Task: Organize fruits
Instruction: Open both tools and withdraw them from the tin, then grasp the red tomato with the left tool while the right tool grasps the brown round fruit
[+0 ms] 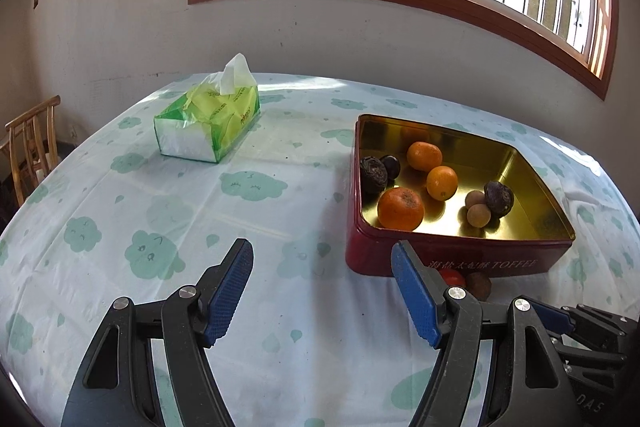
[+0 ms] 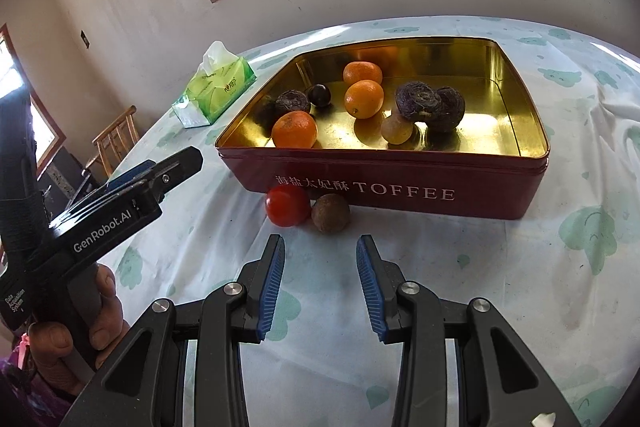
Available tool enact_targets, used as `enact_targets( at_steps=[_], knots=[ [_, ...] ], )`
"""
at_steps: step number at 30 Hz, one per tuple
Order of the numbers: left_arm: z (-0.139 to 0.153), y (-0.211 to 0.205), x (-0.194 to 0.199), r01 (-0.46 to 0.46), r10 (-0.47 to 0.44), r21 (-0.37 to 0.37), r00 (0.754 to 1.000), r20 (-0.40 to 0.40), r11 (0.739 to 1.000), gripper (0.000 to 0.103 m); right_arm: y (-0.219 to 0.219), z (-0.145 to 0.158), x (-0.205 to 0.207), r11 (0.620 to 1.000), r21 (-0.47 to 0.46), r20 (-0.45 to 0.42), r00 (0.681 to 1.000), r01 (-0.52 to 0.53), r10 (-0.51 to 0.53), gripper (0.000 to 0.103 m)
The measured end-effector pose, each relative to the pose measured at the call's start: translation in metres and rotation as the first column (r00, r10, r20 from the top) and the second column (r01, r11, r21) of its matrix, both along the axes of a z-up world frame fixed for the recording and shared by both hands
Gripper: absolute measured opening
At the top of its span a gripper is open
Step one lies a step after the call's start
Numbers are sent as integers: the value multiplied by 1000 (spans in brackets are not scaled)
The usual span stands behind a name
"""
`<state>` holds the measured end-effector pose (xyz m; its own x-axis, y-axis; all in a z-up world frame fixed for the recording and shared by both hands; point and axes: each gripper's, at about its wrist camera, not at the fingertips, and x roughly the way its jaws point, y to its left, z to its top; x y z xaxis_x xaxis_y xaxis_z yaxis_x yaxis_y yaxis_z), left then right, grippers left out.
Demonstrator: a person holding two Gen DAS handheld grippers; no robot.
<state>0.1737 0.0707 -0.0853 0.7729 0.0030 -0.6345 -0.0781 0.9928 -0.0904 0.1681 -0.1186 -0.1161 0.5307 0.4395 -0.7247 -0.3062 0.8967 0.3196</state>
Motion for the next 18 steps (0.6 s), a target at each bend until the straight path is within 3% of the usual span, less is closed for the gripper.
enact_targets(
  at_steps=[5, 12, 18],
  knots=[
    [-15, 2, 1, 32, -33, -30, 998, -52, 999, 73, 9, -1, 2, 1000, -9, 1, 1000, -3, 3, 36],
    [-18, 9, 2, 23, -28, -79, 998, -61, 997, 74, 13, -6, 15, 998, -49, -7, 999, 40, -40, 36],
    [-17, 7, 1, 47, -52, -87, 997, -53, 995, 74, 15, -11, 31, 998, -18, -16, 998, 59, -59, 35]
  ],
)
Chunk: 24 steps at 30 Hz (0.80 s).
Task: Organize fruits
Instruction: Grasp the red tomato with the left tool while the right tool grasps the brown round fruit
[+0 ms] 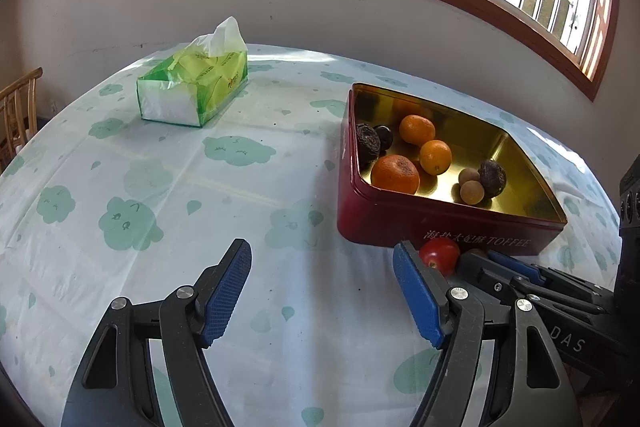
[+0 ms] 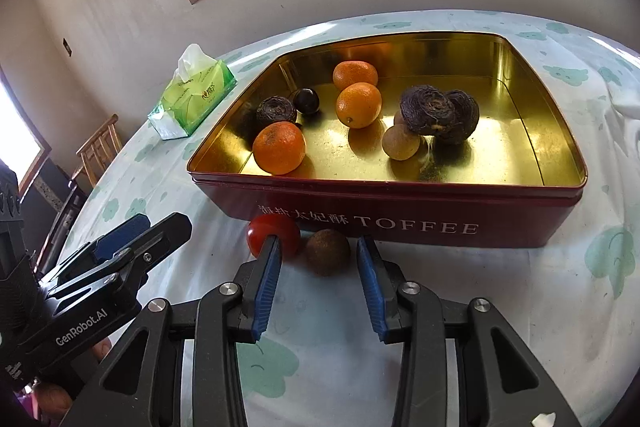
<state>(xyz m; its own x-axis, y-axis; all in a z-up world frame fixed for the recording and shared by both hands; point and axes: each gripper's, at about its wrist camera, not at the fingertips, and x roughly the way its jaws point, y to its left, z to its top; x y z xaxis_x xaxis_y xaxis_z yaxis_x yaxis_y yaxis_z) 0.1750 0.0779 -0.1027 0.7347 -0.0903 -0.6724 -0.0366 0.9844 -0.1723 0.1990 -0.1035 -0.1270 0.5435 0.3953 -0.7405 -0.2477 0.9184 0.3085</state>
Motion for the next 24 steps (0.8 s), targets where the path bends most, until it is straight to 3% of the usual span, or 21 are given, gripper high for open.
enact_targets(
  at_steps=[2, 4, 7, 9, 12, 19, 24],
  knots=[
    [1, -2, -1, 11, -11, -1, 1000, 5, 1000, 74, 1, 1, -1, 1000, -6, 2, 1000, -7, 7, 22],
    [2, -4, -3, 31, -31, -1, 999, 14, 1000, 74, -1, 2, -8, 1000, -26, 13, 1000, -15, 15, 21],
    [5, -20, -10, 143, -144, 33, 989, 22, 989, 74, -21, 7, -28, 1000, -5, 38, 999, 0, 0, 21],
    [9, -36, -17, 178, -183, 91, 982, 41, 980, 74, -38, 10, -39, 999, -35, 60, 998, 32, -30, 21],
    [13, -53, -13, 214, -217, 85, 976, 31, 973, 74, -67, 10, -46, 995, -23, 52, 994, 98, -97, 21],
    [-1, -80, 13, 198, -188, 182, 980, -71, 963, 74, -90, 3, -41, 990, 50, 2, 991, 130, -130, 22],
    [-7, -78, 24, 169, -158, 124, 983, -93, 978, 68, -93, 0, -40, 990, 74, -13, 993, 122, -121, 22]
  ],
)
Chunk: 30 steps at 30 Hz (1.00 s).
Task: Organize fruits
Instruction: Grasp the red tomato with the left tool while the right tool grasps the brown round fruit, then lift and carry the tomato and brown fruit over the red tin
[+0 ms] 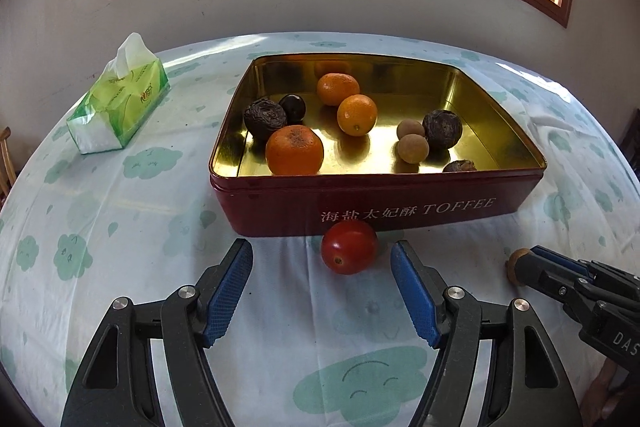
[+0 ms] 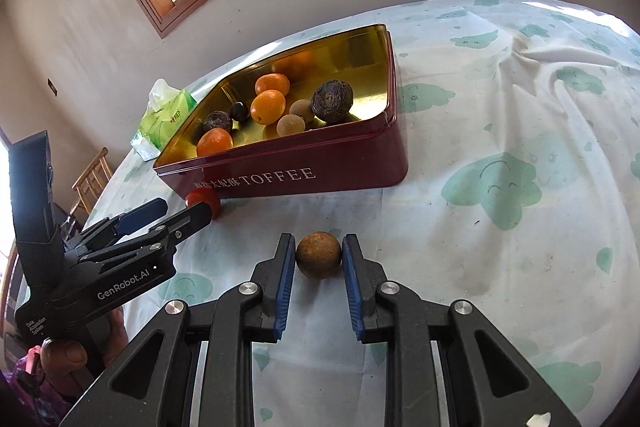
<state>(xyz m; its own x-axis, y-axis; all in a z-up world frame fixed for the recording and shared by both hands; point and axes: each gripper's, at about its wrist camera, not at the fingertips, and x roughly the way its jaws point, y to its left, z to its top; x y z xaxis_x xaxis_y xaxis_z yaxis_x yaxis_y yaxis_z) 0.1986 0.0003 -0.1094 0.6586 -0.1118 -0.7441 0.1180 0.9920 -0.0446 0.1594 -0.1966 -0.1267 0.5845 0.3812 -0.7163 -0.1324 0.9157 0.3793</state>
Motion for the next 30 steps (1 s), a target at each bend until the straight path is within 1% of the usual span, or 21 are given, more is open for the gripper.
enact_targets(
  at_steps=[1, 2, 3, 4, 5, 8, 11, 14, 16, 17, 21, 25, 27, 30],
  knots=[
    [-2, -1, 2, 0, 0, -5, 1000, -8, 1000, 65, 0, 0, 0, 1000, 5, -3, 1000, -3, 3, 22],
    [-4, -3, 3, 5, -5, -6, 1000, -19, 1000, 58, 0, -1, 0, 1000, 7, -6, 1000, -7, 7, 22],
    [-7, -5, 5, 12, -12, -3, 999, -37, 1000, 44, 2, -1, 0, 1000, 5, -8, 1000, -11, 11, 22],
    [-9, -7, 7, 23, -23, -3, 998, -50, 1000, 37, 3, -2, 0, 1000, 1, -9, 1000, -14, 14, 22],
    [-8, -8, 5, 22, -22, 1, 999, -40, 1000, 31, 4, -2, 1, 1000, -2, -12, 1000, -19, 19, 22],
    [-4, -6, -3, 17, -17, -23, 1000, -17, 1000, 31, 7, -2, 2, 1000, -11, -15, 1000, -26, 26, 22],
    [4, -1, -22, -3, 5, -78, 1000, 27, 997, 31, 6, -2, 2, 1000, -13, -12, 1000, -22, 21, 22],
    [18, 5, -41, -19, 26, -112, 998, 65, 994, 31, 9, 7, -8, 999, -38, 38, 999, -17, 19, 22],
    [31, 9, -49, -23, 37, -135, 995, 97, 991, 31, 11, 17, -18, 1000, -13, 76, 997, -28, 29, 22],
    [37, 11, -51, -28, 44, -142, 993, 111, 989, 31, 13, 23, -23, 999, -15, 97, 995, -30, 31, 22],
    [56, 16, -58, -50, 75, -151, 983, 165, 987, 31, 23, 47, -38, 998, -43, 170, 984, -36, 43, 22],
    [65, 20, -64, -70, 96, -140, 976, 193, 988, 31, 30, 66, -49, 997, -73, 225, 973, -40, 55, 22],
    [68, 23, -67, -75, 103, -143, 974, 202, 987, 31, 32, 74, -55, 997, -71, 246, 968, -36, 53, 22],
    [74, 25, -73, -92, 119, -129, 966, 228, 987, 31, 35, 85, -64, 996, -80, 276, 960, -31, 52, 22]
  ],
)
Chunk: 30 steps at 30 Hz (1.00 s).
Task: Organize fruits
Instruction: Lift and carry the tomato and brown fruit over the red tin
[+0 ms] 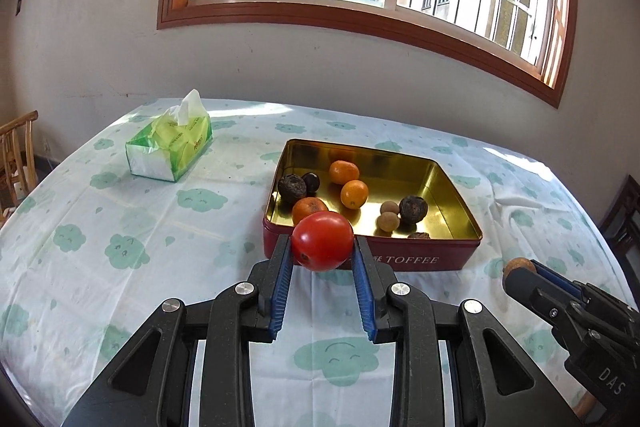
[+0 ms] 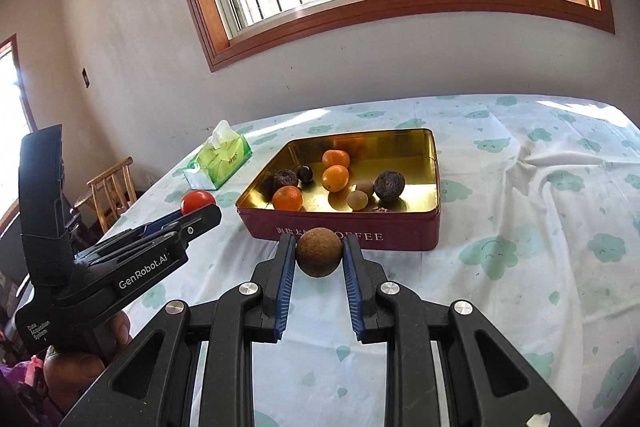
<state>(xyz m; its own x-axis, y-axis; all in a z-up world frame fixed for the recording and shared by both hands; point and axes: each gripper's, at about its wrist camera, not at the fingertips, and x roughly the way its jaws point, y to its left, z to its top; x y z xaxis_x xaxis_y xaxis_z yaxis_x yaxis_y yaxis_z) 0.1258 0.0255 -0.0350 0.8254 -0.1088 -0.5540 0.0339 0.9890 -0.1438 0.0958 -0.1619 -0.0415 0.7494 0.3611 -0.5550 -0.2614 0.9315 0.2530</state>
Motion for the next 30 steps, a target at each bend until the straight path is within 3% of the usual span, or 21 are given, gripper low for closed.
enact_targets(
  at_steps=[12, 30],
  knots=[
    [22, 3, -28, -26, 22, 44, 996, 89, 999, 31, 7, 23, -18, 1000, -15, 57, 998, 7, -6, 22],
    [47, 8, -64, -56, 48, 46, 984, 171, 997, 31, 10, 46, -47, 999, -39, 135, 991, 28, -22, 22]
  ],
)
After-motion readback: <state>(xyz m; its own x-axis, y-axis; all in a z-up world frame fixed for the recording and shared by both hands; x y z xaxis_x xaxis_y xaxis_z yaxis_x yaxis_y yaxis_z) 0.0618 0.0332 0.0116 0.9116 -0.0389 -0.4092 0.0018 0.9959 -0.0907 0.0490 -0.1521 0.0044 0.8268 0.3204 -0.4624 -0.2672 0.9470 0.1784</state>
